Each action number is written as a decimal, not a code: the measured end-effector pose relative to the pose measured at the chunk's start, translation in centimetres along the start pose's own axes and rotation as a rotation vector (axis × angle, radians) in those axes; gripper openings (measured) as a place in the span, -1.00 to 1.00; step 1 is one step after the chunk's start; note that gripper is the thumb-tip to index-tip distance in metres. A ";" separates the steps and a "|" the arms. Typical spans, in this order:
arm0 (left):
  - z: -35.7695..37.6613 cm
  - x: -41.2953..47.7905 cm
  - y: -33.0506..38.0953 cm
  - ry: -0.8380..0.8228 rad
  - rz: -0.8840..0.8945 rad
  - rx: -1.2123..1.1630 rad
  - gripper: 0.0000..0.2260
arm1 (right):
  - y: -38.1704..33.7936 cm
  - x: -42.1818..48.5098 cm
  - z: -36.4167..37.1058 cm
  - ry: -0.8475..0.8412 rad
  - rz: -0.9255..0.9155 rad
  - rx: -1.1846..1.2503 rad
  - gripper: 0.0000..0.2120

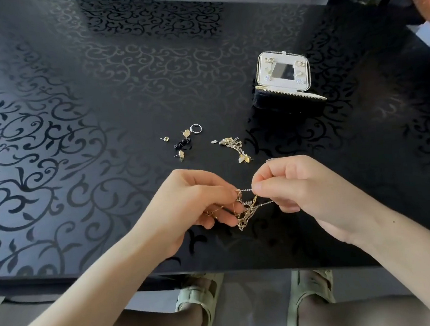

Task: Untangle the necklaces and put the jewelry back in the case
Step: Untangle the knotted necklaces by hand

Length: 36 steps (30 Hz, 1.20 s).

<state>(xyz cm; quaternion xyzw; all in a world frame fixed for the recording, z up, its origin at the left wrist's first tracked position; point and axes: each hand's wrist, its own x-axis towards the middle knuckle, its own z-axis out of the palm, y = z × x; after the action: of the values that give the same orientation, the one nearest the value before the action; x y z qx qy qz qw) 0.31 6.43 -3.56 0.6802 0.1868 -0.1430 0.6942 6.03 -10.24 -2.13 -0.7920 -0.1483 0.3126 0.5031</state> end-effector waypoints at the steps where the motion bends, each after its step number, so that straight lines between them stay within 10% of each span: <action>1: 0.1 0.0 0.0 0.035 0.024 0.029 -0.89 | 0.0 0.0 0.0 0.002 0.000 -0.018 -0.79; 9: 0.7 -0.4 -0.1 0.303 0.343 0.480 -0.87 | 0.2 -0.1 0.6 0.113 -0.068 -0.216 -0.86; 22: 1.6 0.6 -0.7 0.022 0.344 0.696 -0.78 | -1.1 0.0 -0.6 0.027 -0.072 0.007 -0.87; 30: 2.2 0.5 0.0 0.003 0.367 0.503 -0.96 | -1.8 -0.2 -1.9 -0.030 -0.151 0.231 -0.94; 36: 1.6 0.0 0.5 -0.033 0.240 0.148 -0.84 | -1.2 -0.9 -3.3 0.119 -0.193 -0.061 -0.94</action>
<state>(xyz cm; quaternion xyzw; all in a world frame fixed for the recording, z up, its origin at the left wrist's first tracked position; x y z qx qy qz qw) 0.66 4.85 -3.14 0.7445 0.0818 -0.0836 0.6574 7.55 -12.49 0.22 -0.8061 -0.2032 0.2104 0.5144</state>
